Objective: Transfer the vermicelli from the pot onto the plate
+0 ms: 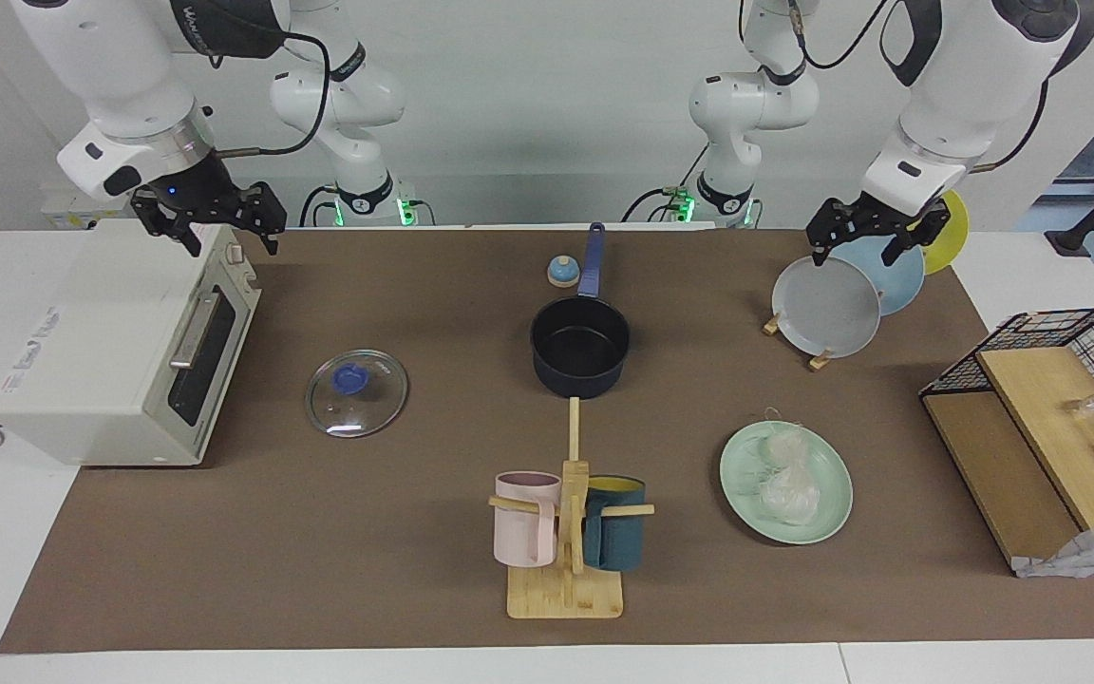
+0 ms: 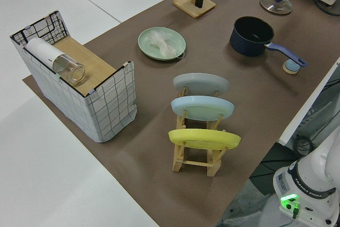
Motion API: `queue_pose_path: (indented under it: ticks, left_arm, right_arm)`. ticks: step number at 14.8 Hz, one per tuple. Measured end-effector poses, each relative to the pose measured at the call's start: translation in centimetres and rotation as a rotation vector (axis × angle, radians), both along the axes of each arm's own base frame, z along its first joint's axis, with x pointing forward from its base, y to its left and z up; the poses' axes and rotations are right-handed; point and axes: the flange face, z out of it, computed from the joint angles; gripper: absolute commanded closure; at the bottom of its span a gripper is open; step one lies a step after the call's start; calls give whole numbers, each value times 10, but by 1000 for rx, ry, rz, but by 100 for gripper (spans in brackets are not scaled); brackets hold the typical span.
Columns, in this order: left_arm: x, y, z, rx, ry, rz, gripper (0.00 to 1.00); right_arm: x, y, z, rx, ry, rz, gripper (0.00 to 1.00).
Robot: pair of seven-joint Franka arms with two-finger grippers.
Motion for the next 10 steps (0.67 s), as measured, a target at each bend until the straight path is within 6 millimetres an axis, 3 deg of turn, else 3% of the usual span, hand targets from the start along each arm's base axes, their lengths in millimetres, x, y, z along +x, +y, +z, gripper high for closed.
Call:
queue_pose_path:
  ticks: [10]
  left_arm:
    - [-7, -5, 8, -40, 1, 33, 0]
  right_arm:
    - [0, 0, 0, 0, 0, 0, 0]
